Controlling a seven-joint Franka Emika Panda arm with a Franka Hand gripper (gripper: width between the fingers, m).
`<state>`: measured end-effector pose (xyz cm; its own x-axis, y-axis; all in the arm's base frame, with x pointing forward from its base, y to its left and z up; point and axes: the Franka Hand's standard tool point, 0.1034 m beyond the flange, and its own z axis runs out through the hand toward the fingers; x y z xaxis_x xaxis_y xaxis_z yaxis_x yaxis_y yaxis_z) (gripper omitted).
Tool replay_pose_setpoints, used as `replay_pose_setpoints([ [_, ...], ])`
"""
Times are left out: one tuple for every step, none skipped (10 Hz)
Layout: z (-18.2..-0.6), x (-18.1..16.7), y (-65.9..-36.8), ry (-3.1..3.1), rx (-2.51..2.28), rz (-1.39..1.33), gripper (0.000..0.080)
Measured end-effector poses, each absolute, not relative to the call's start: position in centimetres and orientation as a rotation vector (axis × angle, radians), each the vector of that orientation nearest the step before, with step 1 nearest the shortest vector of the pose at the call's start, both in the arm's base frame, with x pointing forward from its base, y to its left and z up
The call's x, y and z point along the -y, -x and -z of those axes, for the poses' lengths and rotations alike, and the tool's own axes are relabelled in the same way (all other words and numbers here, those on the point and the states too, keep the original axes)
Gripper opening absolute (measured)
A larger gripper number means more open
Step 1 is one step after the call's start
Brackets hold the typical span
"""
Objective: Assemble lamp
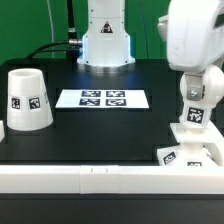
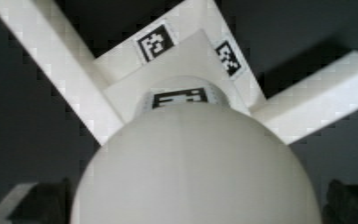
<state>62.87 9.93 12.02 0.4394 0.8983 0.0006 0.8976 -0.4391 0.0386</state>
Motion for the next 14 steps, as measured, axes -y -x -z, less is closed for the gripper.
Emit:
replay_pose_setpoints([
  [-11.96, -9.91, -62.88, -2.525, -1.786, -0.019, 0.0699],
  [-11.91, -9.97, -62.91, -2.423, -1.888, -0.003, 0.0699],
  [-11.88, -10.0, -62.92, -2.324, -1.985, 0.012, 0.0699],
  [-11.9, -9.94, -62.96, -2.249, -2.06, 0.02, 0.0699],
  [-11.9, -9.85, -62.97, -2.194, -2.117, 0.026, 0.0699],
  [-11.89, -9.72, -62.99, -2.152, -2.157, 0.03, 0.0699],
  [-11.86, -9.52, -62.98, -2.069, -2.238, 0.037, 0.0699],
  [-11.83, -9.31, -62.98, -2.02, -2.284, 0.042, 0.0699],
  [-11.81, -9.22, -62.97, -1.999, -2.303, 0.045, 0.0699],
  [-11.79, -9.14, -62.96, -1.99, -2.312, 0.047, 0.059],
  [-11.78, -9.12, -62.96, -1.992, -2.31, 0.047, 0.059],
  [-11.78, -9.11, -62.96, -1.992, -2.31, 0.047, 0.0576],
  [-11.78, -9.11, -62.96, -2.001, -2.303, 0.046, 0.0576],
  [-11.78, -9.1, -62.96, -2.024, -2.282, 0.045, 0.0576],
])
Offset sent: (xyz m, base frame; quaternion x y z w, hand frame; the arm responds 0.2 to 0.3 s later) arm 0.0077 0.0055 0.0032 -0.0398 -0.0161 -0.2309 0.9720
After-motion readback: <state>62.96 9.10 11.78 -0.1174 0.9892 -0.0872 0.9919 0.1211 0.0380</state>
